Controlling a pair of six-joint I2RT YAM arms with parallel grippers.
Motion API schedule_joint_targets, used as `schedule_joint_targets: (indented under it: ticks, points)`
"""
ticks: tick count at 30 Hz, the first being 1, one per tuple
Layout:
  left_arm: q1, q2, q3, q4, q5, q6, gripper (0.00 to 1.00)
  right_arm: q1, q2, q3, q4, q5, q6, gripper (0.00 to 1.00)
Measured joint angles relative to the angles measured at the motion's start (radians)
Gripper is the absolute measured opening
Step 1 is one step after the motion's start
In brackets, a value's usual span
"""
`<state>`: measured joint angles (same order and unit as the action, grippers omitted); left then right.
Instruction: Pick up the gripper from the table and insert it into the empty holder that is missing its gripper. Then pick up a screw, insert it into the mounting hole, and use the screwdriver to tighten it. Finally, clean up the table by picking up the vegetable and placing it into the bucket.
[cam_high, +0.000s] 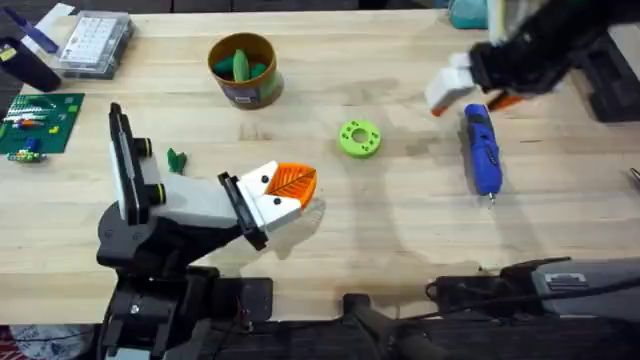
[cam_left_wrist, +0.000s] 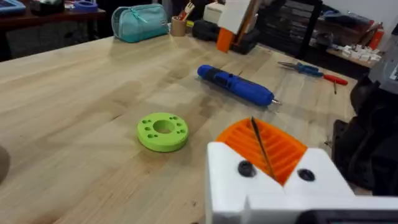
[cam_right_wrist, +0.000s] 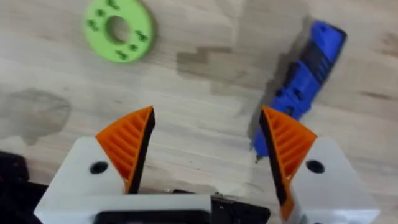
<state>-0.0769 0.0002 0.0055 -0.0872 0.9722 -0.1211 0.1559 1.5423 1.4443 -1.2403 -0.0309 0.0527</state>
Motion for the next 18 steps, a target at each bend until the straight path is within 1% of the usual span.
schedule_joint_targets:
  ticks: [4,8,15,18]
  points:
    - [0.0,0.0,0.0,0.0,0.0,0.0,0.004,-0.077,-0.035,-0.077,0.018,0.04,0.0,0.995]
    - [0.0,0.0,0.0,0.0,0.0,0.0,0.004,-0.119,-0.055,-0.137,0.058,0.072,0.0,0.995]
    - [0.0,0.0,0.0,0.0,0.0,0.0,0.004,-0.198,-0.06,-0.267,0.195,0.078,0.003,0.996]
    - [0.0,0.0,0.0,0.0,0.0,0.0,0.004,-0.24,-0.06,-0.3,0.256,0.079,-0.013,0.996]
